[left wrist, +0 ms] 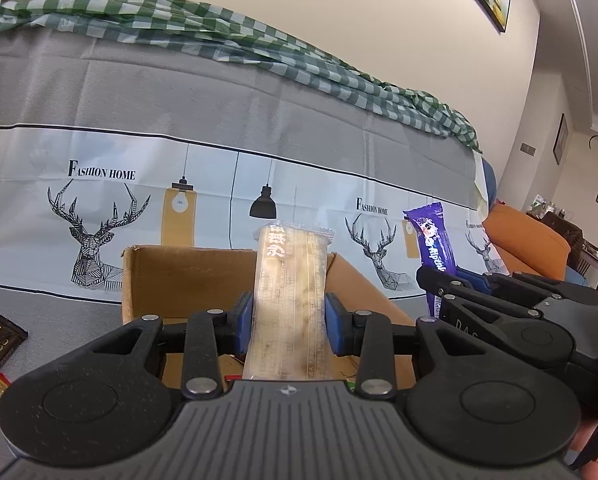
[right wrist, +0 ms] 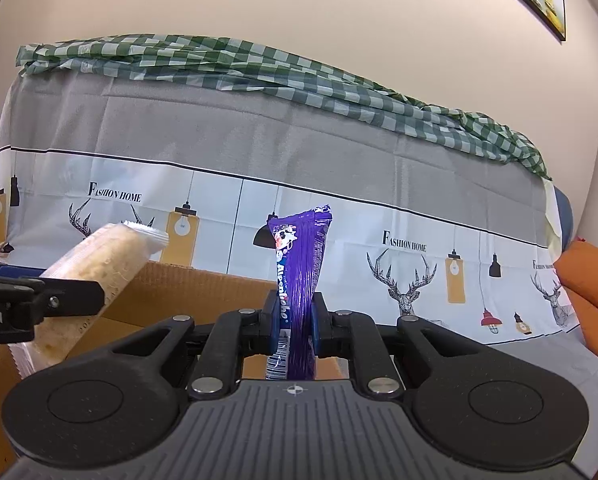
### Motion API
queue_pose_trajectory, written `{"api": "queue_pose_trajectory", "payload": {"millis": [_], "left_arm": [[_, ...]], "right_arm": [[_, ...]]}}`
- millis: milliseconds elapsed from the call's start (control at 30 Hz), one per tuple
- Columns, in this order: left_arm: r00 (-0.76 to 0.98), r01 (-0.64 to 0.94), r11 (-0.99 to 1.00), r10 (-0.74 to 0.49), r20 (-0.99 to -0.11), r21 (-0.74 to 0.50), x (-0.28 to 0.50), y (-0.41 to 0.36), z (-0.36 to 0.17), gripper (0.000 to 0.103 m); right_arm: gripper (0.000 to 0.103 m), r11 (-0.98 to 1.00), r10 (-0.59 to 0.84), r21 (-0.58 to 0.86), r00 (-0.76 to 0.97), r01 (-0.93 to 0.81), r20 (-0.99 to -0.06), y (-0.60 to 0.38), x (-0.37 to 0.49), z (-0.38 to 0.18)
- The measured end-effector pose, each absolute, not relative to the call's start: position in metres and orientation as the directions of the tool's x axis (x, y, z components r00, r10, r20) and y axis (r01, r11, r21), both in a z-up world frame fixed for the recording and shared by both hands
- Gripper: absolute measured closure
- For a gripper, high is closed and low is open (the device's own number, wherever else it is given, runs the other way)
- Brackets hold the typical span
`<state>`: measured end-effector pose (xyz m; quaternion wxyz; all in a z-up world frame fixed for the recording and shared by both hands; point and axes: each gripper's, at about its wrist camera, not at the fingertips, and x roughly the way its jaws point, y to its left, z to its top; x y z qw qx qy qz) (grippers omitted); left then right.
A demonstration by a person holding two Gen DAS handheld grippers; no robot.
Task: Organize snacks
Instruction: 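Lift and carry the rice-cake bag and purple bar with both grippers over the box, then open both grippers over the box, dropping the rice-cake bag and purple bar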
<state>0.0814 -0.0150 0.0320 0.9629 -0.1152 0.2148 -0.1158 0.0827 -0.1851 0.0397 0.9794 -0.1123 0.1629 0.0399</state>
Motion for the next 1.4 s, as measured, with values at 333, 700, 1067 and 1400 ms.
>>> {"api": "queue_pose_trajectory", "payload": {"millis": [333, 700, 1067, 1400], "left_arm": [[0.880, 0.179, 0.943, -0.282, -0.383, -0.281, 0.084, -0.015, 0.031, 0.063], [0.878, 0.182, 0.942, -0.285, -0.385, -0.283, 0.087, -0.020, 0.028, 0.063], [0.871, 0.192, 0.938, -0.298, -0.390, -0.288, 0.088, -0.022, 0.026, 0.063], [0.875, 0.176, 0.942, -0.283, -0.392, -0.288, 0.087, -0.021, 0.025, 0.050]], "right_arm": [[0.088, 0.969, 0.060, -0.209, 0.943, -0.134, -0.328, -0.184, 0.080, 0.040], [0.088, 0.967, 0.062, -0.212, 0.941, -0.139, -0.331, -0.185, 0.080, 0.040], [0.088, 0.967, 0.066, -0.211, 0.941, -0.142, -0.331, -0.185, 0.080, 0.039], [0.061, 0.975, 0.025, -0.201, 0.943, -0.097, -0.332, -0.188, 0.082, 0.039]]}}
